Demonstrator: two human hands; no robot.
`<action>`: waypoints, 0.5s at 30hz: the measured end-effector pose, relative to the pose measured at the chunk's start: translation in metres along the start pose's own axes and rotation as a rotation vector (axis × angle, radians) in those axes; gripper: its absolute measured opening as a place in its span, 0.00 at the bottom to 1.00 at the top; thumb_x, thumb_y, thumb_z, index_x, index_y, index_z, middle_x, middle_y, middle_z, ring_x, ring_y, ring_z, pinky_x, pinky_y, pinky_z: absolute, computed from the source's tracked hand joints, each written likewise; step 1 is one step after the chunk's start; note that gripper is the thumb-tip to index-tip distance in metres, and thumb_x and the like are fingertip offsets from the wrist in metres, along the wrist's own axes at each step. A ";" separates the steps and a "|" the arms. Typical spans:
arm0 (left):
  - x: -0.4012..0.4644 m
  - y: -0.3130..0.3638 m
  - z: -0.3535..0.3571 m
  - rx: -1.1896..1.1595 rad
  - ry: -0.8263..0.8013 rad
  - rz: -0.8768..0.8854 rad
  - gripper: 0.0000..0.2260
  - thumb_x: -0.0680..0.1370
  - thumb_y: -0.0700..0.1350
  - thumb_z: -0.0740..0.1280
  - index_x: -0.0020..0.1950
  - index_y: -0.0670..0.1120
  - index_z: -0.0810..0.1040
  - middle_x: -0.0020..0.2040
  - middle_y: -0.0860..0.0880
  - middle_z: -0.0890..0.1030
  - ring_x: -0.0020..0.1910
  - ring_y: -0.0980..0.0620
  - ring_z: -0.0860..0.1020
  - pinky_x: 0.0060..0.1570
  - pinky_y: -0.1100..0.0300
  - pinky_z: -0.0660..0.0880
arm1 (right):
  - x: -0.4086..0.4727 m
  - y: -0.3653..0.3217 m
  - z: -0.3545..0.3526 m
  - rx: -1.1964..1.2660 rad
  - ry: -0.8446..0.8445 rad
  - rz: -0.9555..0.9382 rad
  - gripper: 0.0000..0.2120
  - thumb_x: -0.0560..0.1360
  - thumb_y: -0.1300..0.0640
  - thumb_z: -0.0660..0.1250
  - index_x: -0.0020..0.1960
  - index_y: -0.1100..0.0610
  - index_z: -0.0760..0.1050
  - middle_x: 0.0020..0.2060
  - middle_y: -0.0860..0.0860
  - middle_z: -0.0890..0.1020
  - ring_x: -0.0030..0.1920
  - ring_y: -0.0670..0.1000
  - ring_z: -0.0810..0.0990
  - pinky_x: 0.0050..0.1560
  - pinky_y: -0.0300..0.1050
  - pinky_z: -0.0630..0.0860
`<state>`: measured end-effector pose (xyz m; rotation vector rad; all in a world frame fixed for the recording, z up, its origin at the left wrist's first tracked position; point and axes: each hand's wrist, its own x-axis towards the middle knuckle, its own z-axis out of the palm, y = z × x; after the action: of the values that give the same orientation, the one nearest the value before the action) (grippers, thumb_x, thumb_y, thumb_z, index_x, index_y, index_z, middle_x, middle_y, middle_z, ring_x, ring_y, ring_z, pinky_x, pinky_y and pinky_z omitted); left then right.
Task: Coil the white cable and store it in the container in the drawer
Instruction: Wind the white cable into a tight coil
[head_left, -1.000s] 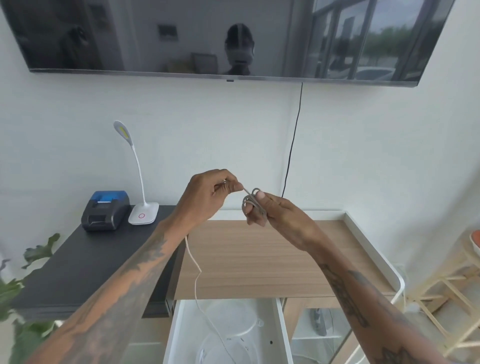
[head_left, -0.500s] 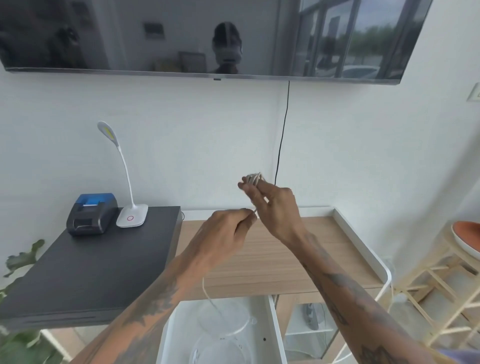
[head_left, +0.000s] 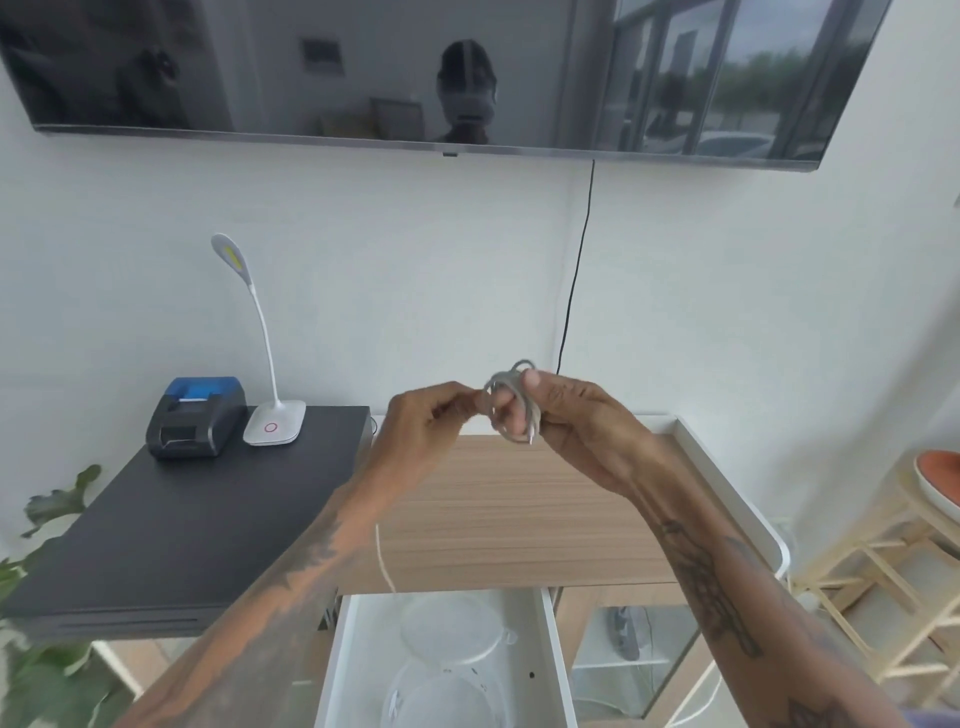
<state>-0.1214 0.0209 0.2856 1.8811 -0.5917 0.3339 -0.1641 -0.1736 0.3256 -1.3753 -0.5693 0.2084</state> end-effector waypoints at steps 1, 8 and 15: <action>-0.005 0.001 0.009 -0.006 -0.010 0.001 0.10 0.77 0.59 0.66 0.42 0.58 0.84 0.26 0.58 0.75 0.27 0.56 0.67 0.29 0.62 0.64 | 0.002 -0.001 0.001 0.100 0.060 -0.024 0.16 0.81 0.52 0.61 0.52 0.60 0.84 0.42 0.52 0.88 0.50 0.51 0.84 0.56 0.42 0.78; -0.022 0.013 0.028 0.218 -0.160 0.146 0.14 0.82 0.50 0.64 0.38 0.47 0.76 0.25 0.55 0.66 0.27 0.56 0.66 0.30 0.65 0.62 | 0.006 0.017 0.000 -0.783 0.531 -0.091 0.14 0.81 0.50 0.66 0.52 0.59 0.84 0.49 0.51 0.88 0.51 0.46 0.84 0.53 0.44 0.78; 0.007 0.019 -0.021 0.399 -0.102 0.211 0.16 0.74 0.66 0.65 0.44 0.55 0.84 0.40 0.58 0.82 0.38 0.58 0.78 0.38 0.56 0.74 | -0.003 0.017 -0.019 -0.918 0.073 0.115 0.18 0.84 0.48 0.59 0.50 0.57 0.82 0.41 0.47 0.89 0.47 0.47 0.84 0.54 0.43 0.78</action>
<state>-0.1250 0.0330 0.3117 2.2319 -0.8438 0.5267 -0.1546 -0.1879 0.3072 -2.2973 -0.5426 -0.0290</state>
